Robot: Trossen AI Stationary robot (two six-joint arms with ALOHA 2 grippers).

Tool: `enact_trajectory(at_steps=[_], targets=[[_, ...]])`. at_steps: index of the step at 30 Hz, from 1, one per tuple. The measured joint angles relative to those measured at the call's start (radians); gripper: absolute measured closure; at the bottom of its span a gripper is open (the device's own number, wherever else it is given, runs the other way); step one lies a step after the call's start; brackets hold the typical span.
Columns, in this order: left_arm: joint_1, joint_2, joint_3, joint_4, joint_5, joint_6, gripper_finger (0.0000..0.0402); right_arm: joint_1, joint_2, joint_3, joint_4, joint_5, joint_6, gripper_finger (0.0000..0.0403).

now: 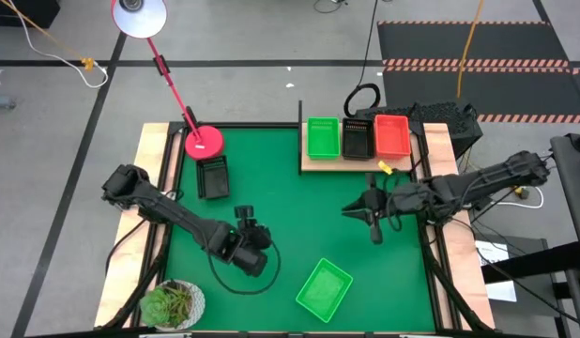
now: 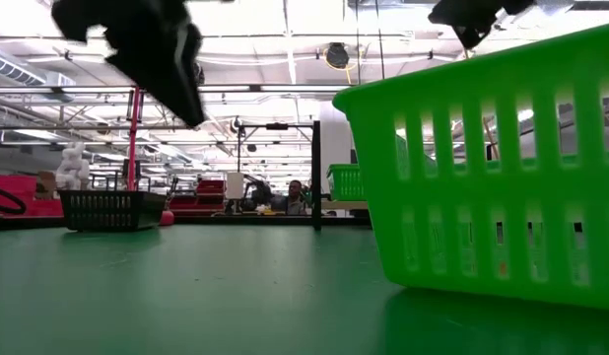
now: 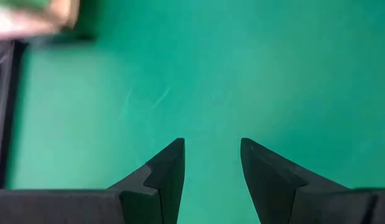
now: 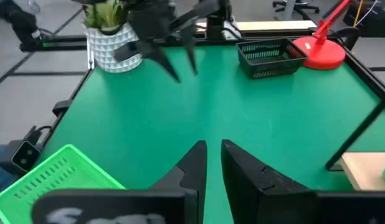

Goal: Stack baskets on shelf by color
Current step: Stack the black bin on top of the other black bin on the shelf

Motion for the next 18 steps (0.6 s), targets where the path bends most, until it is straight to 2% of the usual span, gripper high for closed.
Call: enact_trajectory(at_steps=[5,11,14,18], targets=[[0.027,0.0,-0.007,-0.218,-0.06,-0.088,0.0243,0.004,0.071,0.062,-0.054,-0.003,-0.055,0.0362],[0.075,-0.004,-0.008,-0.378,-0.061,0.018,0.0243,0.004,0.084,0.077,-0.132,-0.005,-0.108,0.0362],[0.09,-0.045,-0.029,-0.389,-0.058,0.045,0.0243,0.004,0.081,0.077,-0.172,-0.005,-0.105,0.0362],[0.101,-0.15,-0.124,-0.33,-0.017,0.052,0.0243,0.004,0.07,0.077,-0.2,-0.007,-0.105,0.0362]])
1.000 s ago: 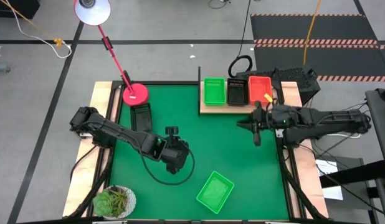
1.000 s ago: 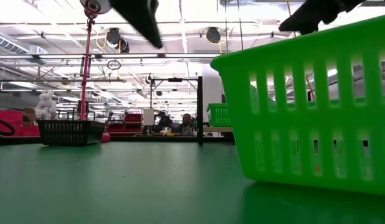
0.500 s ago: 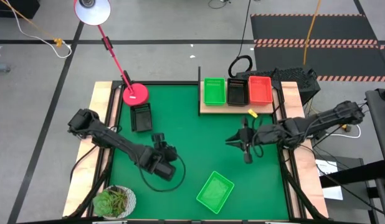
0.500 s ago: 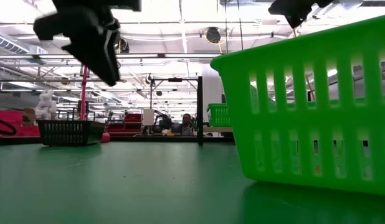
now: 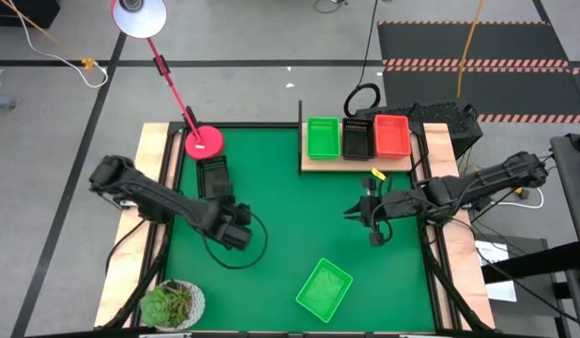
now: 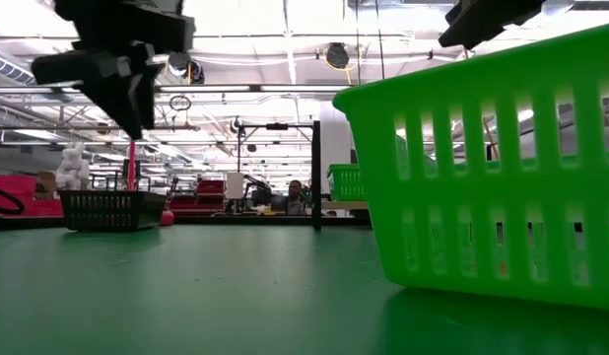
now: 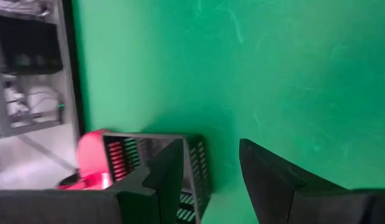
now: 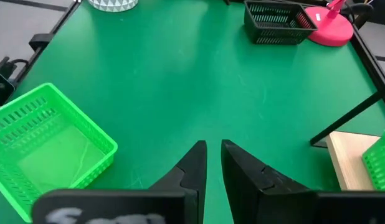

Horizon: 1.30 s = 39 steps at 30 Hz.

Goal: Stack baskets on shelf by color
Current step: Stack the black bin on top of the other black bin on the shelf

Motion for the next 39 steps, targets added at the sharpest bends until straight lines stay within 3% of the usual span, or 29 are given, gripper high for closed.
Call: enact_trajectory(at_steps=[8,14,25,39], targets=[[0.0,-0.271,-0.233,0.075,0.047,-0.032,0.0243,0.0,-0.036,0.0,-0.008,-0.003,0.0,0.0362],[0.002,-0.379,-0.368,0.089,0.054,-0.084,0.0243,0.0,-0.044,0.0,-0.009,-0.003,0.0,0.0362],[0.054,-0.351,-0.368,0.141,0.075,-0.091,0.0243,0.0,-0.044,0.0,-0.001,-0.002,-0.003,0.0362],[0.159,-0.217,-0.371,0.173,0.082,-0.023,0.0243,0.0,-0.044,0.0,-0.001,-0.002,-0.003,0.0362]])
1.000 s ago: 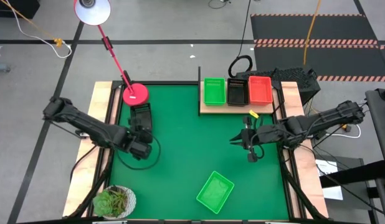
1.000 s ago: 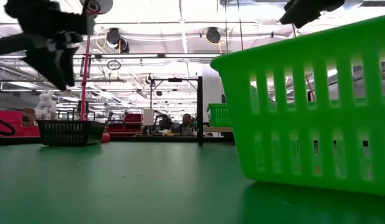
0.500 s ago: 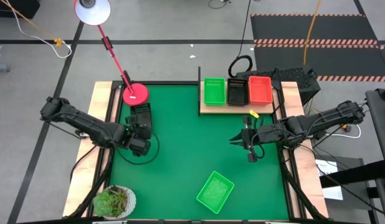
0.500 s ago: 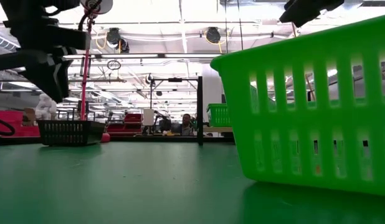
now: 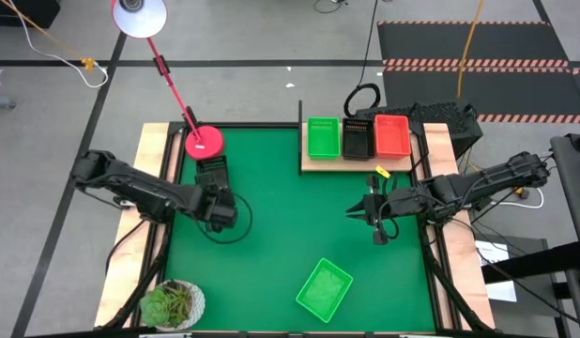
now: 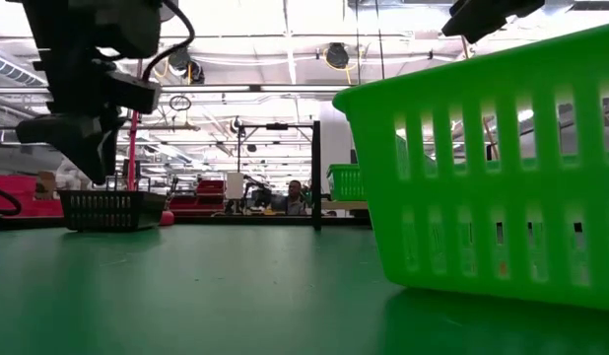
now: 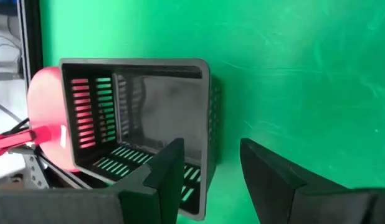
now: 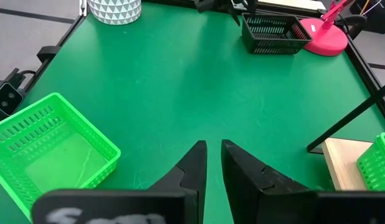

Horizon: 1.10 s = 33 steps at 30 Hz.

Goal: Stack baskets on shelf by color
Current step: Stack the black bin on top of the other black bin on the shelf

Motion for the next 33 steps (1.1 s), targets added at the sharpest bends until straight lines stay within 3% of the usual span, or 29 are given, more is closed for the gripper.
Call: enact_trajectory(at_steps=[17,20,25,29,33], targets=[[0.128,0.103,-0.003,0.038,0.065,0.107,0.0248,0.0,0.0,-0.001,0.0,-0.001,0.0,0.0362],[0.132,0.113,-0.003,0.047,0.071,0.139,0.0283,0.0,0.0,-0.001,0.0,-0.001,0.0,0.0362],[0.131,0.112,-0.003,0.092,0.082,0.183,0.0381,0.0,0.0,-0.001,0.002,0.0,0.0,0.0362],[0.13,0.111,0.009,0.08,0.081,0.168,0.0383,0.0,0.003,-0.001,0.029,0.009,-0.001,0.0362],[0.102,0.111,0.076,0.044,0.08,0.146,0.0389,0.0,0.033,-0.001,0.085,0.091,-0.031,0.0362]])
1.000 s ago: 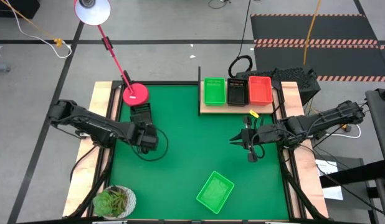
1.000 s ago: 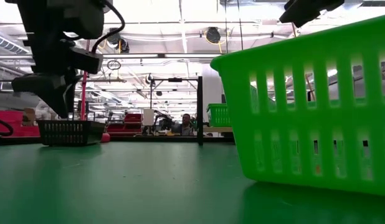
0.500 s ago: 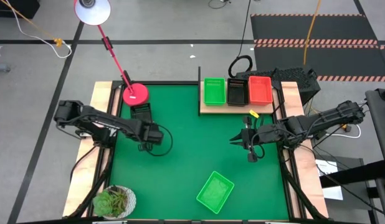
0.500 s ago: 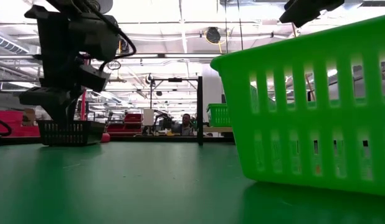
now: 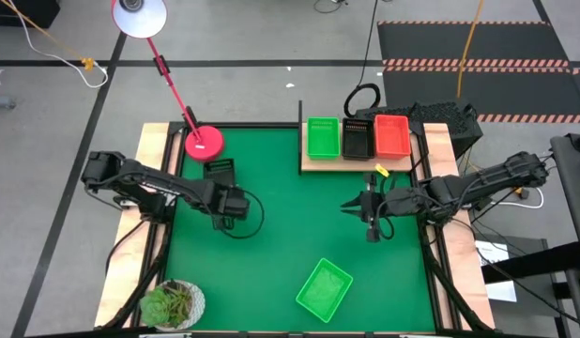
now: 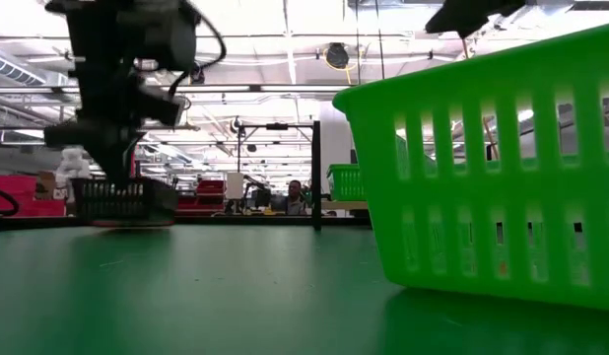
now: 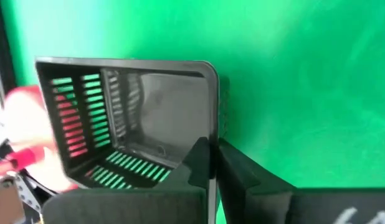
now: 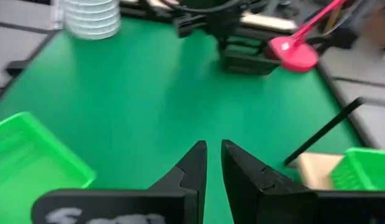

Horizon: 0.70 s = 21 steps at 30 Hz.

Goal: Stack baskets on shelf by color
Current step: Stack the black bin on top of the other black bin on the shelf

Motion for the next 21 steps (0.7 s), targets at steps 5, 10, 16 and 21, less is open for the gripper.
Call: enact_trajectory(at_steps=[5,10,16,21], targets=[[-0.061,0.0,0.135,-0.024,-0.067,-0.01,0.0391,-0.001,0.088,0.0,0.143,0.141,-0.06,0.0362],[-0.131,0.006,0.285,-0.031,-0.146,0.004,0.0394,-0.018,0.207,0.0,0.361,0.225,-0.122,0.0362],[-0.198,0.072,0.44,-0.03,-0.261,0.055,0.0394,-0.029,0.345,0.0,0.538,0.187,-0.241,0.0345],[-0.211,0.218,0.585,-0.03,-0.303,0.148,0.0394,-0.042,0.41,0.0,0.662,0.136,-0.296,0.0307]])
